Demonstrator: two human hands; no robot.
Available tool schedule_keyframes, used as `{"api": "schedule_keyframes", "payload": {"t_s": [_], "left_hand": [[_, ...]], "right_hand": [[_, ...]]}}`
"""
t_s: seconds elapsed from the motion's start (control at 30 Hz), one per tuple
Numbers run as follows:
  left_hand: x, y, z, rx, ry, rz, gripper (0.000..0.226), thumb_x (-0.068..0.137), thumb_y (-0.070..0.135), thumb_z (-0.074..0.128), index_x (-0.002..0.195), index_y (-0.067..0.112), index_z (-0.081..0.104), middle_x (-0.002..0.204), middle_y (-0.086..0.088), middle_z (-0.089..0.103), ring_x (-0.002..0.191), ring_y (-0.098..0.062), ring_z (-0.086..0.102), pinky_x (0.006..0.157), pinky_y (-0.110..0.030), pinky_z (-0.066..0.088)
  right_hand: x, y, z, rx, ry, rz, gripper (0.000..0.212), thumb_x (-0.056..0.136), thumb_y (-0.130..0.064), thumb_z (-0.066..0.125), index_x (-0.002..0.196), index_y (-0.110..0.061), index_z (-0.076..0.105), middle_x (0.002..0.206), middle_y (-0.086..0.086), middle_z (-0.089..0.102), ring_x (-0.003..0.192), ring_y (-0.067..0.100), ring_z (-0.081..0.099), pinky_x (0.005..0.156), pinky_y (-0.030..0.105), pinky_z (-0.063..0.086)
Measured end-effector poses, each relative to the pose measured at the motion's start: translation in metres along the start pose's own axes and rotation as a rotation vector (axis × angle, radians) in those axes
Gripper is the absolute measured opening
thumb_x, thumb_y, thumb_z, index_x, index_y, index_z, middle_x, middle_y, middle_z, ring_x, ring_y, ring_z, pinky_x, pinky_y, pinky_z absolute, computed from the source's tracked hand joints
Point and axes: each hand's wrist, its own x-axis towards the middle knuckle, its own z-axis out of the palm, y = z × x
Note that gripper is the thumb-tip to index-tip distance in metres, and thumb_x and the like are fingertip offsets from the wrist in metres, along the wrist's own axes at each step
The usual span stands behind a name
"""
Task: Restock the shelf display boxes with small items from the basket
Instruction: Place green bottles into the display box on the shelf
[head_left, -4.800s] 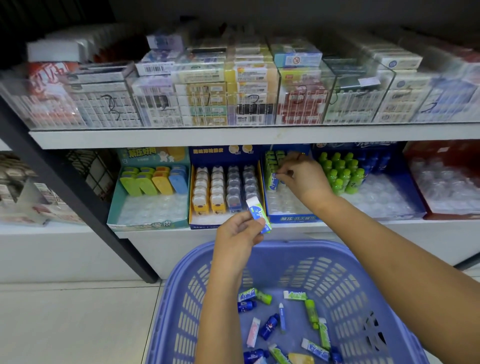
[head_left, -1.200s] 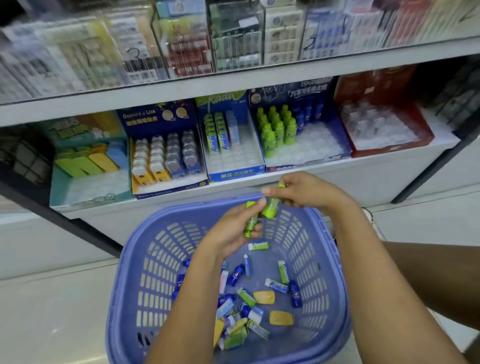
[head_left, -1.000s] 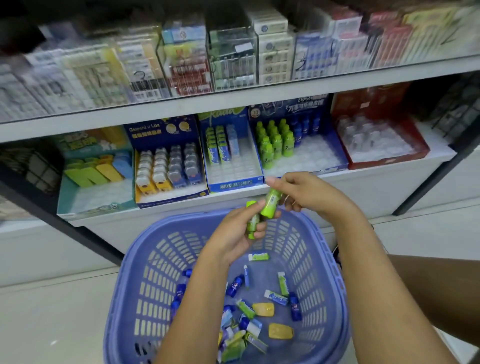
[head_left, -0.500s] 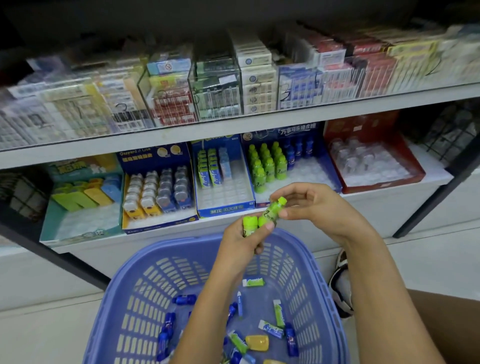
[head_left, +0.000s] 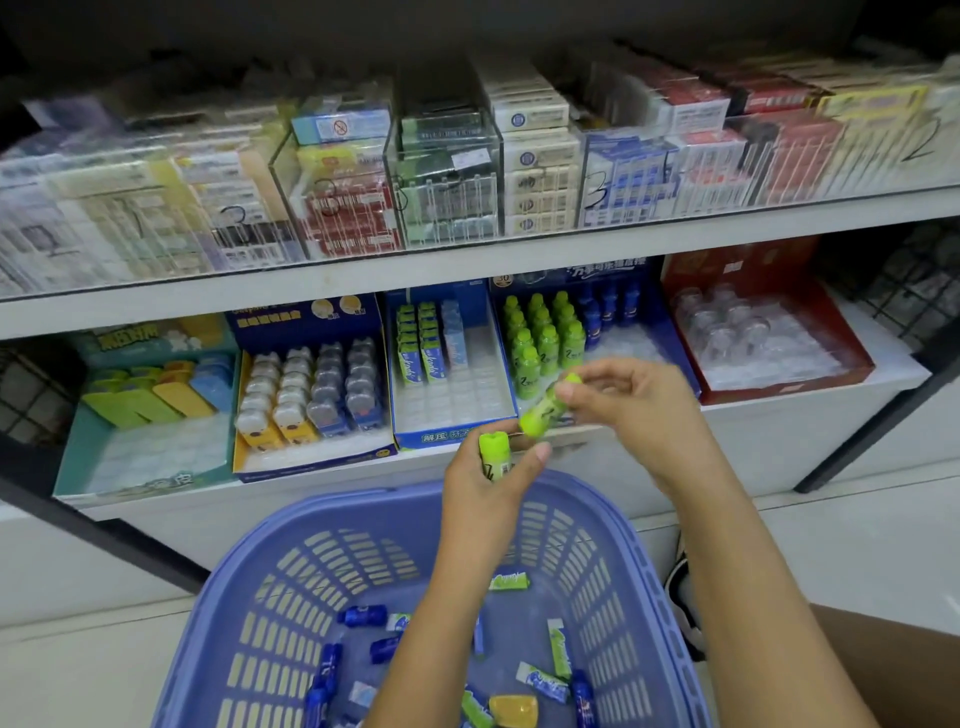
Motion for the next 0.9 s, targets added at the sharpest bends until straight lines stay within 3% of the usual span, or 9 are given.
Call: {"api": "schedule_keyframes", "payload": {"t_s": [0.13,0.27,0.5,0.63,0.8,0.9], "left_hand": [[0.004,0.002,-0.005,-0.108,0.020,-0.163,0.029,0.093,0.040,0.052,0.090,0.015,0.067,0.062,0.005,0.059,0.050,-0.008,0.048,0.051,-0.018,0.043],[0.009,0.010,-0.007,-0.459,0.023,-0.333,0.034,0.100,0.024,0.039,0.090,0.004,0.065,0.062,-0.002,0.055,0.046,-0.010,0.048,0.041,-0.022,0.040],[0.012,0.014,-0.013,-0.642,-0.013,-0.425,0.033,0.099,0.022,0.033,0.092,0.002,0.059,0.062,-0.003,0.049,0.049,-0.014,0.047,0.040,-0.021,0.039],[0.011,0.013,-0.014,-0.658,-0.009,-0.415,0.033,0.100,0.021,0.034,0.095,0.001,0.060,0.062,-0.004,0.048,0.054,-0.015,0.047,0.045,-0.023,0.046],[0.010,0.009,-0.013,-0.432,0.031,-0.377,0.030,0.099,0.023,0.041,0.100,0.009,0.067,0.080,0.000,0.054,0.070,-0.009,0.046,0.056,-0.020,0.037],[0.011,0.008,-0.015,-0.382,0.013,-0.369,0.028,0.099,0.025,0.044,0.102,0.013,0.068,0.083,0.005,0.058,0.068,-0.005,0.049,0.058,-0.017,0.037]], "right_hand": [[0.036,-0.012,-0.016,-0.261,0.179,-0.200,0.014,0.072,-0.021,0.080,0.082,-0.022,0.070,0.074,-0.008,0.070,0.068,0.001,0.065,0.066,0.014,0.052],[0.065,-0.006,-0.008,-0.433,0.104,-0.262,0.021,0.074,-0.017,0.078,0.093,-0.011,0.071,0.081,0.005,0.069,0.075,0.015,0.065,0.069,0.018,0.051],[0.082,0.012,-0.001,-0.557,-0.030,-0.274,0.023,0.072,-0.020,0.080,0.092,-0.013,0.071,0.076,-0.001,0.065,0.066,-0.002,0.058,0.062,0.005,0.044],[0.083,0.011,-0.002,-0.553,-0.024,-0.265,0.025,0.072,-0.021,0.080,0.093,-0.010,0.072,0.076,0.000,0.066,0.065,-0.004,0.057,0.061,0.001,0.043],[0.078,0.011,0.003,-0.703,-0.074,-0.271,0.030,0.075,-0.023,0.077,0.102,-0.010,0.071,0.086,0.005,0.067,0.079,0.015,0.064,0.078,0.027,0.052],[0.076,0.014,0.005,-0.657,-0.047,-0.266,0.032,0.075,-0.022,0.078,0.103,-0.009,0.071,0.082,0.001,0.065,0.072,0.008,0.060,0.070,0.016,0.046]]}}
